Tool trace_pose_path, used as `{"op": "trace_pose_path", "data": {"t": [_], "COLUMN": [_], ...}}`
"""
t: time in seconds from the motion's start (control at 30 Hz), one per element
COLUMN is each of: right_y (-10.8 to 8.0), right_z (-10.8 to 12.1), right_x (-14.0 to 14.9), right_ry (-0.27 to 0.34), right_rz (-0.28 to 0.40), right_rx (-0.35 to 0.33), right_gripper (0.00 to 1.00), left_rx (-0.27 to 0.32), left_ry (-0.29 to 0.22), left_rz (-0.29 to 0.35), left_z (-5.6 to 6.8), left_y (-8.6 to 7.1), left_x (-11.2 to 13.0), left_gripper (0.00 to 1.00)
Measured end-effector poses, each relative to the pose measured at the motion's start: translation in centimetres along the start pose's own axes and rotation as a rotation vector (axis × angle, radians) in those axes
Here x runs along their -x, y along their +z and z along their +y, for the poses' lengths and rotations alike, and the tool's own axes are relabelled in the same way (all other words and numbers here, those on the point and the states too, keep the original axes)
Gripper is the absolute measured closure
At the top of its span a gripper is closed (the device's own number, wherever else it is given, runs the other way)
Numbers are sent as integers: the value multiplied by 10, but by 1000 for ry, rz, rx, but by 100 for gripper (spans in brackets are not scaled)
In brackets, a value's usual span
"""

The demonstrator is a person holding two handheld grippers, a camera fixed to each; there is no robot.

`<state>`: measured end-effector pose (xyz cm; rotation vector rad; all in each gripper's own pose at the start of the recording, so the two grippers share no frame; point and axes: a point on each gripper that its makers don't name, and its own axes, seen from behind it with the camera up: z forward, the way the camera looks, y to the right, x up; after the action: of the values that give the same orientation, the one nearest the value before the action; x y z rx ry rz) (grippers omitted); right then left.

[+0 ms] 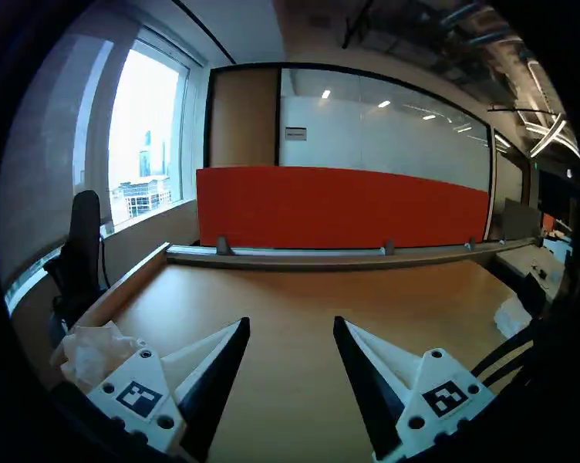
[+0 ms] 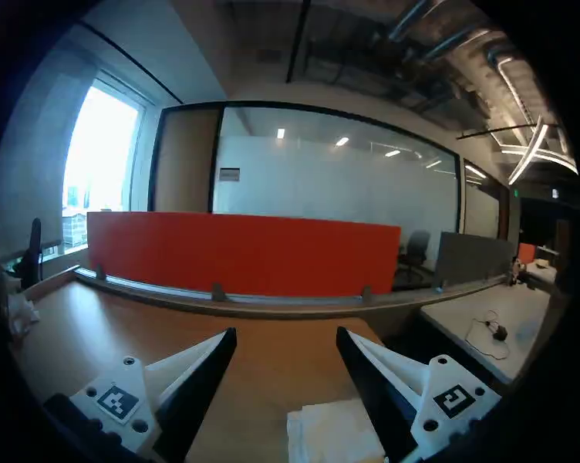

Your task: Fold towel

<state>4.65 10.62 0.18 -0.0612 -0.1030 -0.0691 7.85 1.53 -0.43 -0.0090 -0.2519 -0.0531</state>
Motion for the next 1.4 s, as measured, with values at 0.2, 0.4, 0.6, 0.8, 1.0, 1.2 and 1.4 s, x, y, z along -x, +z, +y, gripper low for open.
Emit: {"op": "trace_pose_path", "data": {"t": [0.2, 0.4, 0.6, 0.8, 1.0, 1.2, 1.4], "right_y": [1, 4, 8, 10, 12, 12, 10], "right_z": [-28, -60, -96, -125, -139, -146, -155], "right_x": [-8, -21, -37, -42, -43, -48, -55], "right_ry": [-1, -1, 12, 11, 15, 11, 13], "right_rz": [2, 23, 46, 55, 42, 49, 62], "right_rx": [-34, -63, -95, -106, -110, -104, -110], "right_gripper": [0, 0, 0, 0, 0, 0, 0], "left_rx": [-7, -11, -9, -16, -27, -23, -31], "left_ry": [-23, -21, -36, -39, -41, -25, 6], "left_rz": [43, 77, 98, 115, 129, 128, 151], "left_z": [-8, -13, -17, -25, -32, -33, -34], "left_y": [5, 8, 10, 10, 10, 10, 6], "left_x": [-18, -30, -38, -44, -48, -48, -53], "left_gripper": [21, 20, 20, 21, 21, 21, 21]}}
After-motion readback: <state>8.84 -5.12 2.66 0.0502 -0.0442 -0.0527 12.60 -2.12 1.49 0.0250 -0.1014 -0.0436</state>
